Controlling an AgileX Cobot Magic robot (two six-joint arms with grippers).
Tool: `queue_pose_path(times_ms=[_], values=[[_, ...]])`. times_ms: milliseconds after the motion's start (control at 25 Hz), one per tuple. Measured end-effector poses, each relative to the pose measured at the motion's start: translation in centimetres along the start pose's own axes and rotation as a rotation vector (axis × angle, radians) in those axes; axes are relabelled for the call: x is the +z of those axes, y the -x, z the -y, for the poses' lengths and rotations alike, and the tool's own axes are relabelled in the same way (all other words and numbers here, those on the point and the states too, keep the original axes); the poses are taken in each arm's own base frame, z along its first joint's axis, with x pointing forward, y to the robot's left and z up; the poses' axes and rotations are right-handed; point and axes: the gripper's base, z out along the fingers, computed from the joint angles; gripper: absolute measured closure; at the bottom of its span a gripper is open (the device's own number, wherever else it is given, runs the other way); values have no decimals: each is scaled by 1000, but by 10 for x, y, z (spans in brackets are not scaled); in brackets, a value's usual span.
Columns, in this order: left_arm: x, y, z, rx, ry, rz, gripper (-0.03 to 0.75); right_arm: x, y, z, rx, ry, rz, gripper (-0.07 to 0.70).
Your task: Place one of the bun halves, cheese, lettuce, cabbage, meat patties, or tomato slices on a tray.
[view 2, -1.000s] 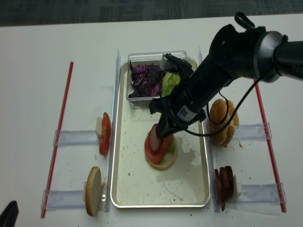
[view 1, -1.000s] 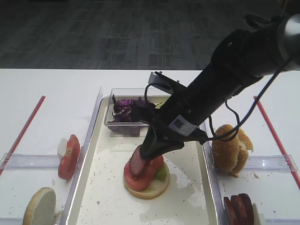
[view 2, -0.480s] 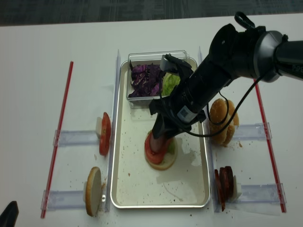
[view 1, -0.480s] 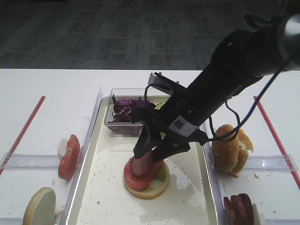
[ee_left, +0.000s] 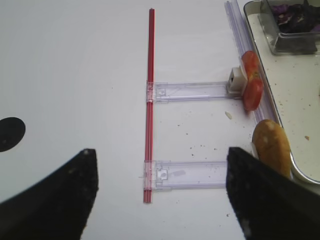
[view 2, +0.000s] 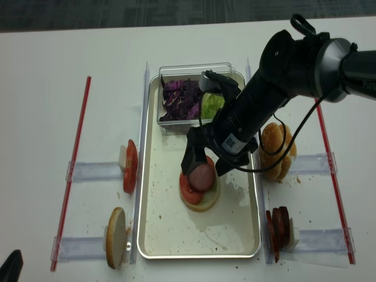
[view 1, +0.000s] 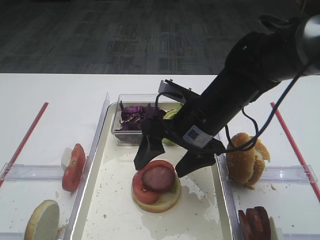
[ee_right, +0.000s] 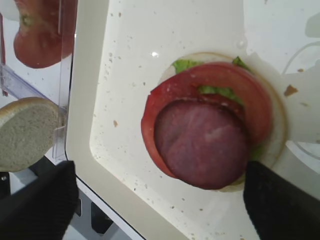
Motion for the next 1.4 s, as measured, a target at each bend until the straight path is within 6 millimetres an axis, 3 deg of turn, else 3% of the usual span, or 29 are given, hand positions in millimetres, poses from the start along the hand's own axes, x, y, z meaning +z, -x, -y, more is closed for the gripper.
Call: queue_pose_path(times_ms=[640, 1000, 1400], values=[[0, 0, 0, 0, 0, 0, 223, -4, 0, -4, -1, 3, 3, -51], [0, 0, 0, 0, 0, 0, 223, -28, -6, -23, -32, 31, 41, -51], [0, 0, 0, 0, 0, 0, 223, -72, -15, -55, -93, 53, 117, -51]])
